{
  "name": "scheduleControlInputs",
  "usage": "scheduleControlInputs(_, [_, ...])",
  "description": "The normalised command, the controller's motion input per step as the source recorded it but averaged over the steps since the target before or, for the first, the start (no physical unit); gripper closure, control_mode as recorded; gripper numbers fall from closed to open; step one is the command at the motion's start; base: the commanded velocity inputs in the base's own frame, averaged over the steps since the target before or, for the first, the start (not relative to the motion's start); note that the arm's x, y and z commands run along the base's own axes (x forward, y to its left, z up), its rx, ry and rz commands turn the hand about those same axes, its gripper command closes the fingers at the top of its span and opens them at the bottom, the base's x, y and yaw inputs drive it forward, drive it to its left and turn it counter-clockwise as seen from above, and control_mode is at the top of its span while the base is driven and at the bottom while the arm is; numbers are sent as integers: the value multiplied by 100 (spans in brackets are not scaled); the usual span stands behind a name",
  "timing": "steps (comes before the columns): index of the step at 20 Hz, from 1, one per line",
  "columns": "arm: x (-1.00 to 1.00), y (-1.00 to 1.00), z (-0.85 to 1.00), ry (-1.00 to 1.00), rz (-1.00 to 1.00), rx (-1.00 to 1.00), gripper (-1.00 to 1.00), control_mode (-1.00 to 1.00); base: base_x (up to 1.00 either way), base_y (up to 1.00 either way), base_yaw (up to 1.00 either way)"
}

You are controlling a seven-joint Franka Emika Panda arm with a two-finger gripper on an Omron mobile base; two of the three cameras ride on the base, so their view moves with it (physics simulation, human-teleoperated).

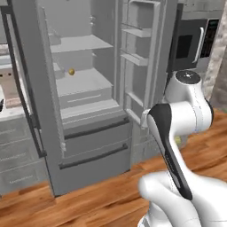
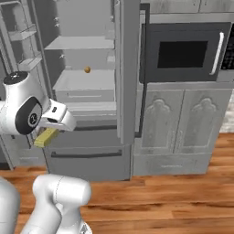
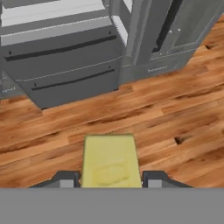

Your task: Retrieve the butter from the fridge and place it on a plate on the dining table. Then retrieve the butter knife by the fridge and place it near the plate.

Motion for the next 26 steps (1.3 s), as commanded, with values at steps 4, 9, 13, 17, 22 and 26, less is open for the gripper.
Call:
scheduleControlInputs(4, [0,0,0,0,0,0,100,100,-25,0,-66])
scheduleControlInputs(9, [0,0,0,0,0,0,100,100,0,-7,-79])
scheduleControlInputs(13, [0,0,0,0,0,0,100,100,1,-31,-89])
scheduleControlInputs(17, [0,0,0,0,0,0,100,100,1,-31,-92])
scheduleControlInputs(22, [0,0,0,0,0,0,100,100,5,-25,-91])
scheduleControlInputs(26, [0,0,0,0,0,0,100,100,8,-8,-86])
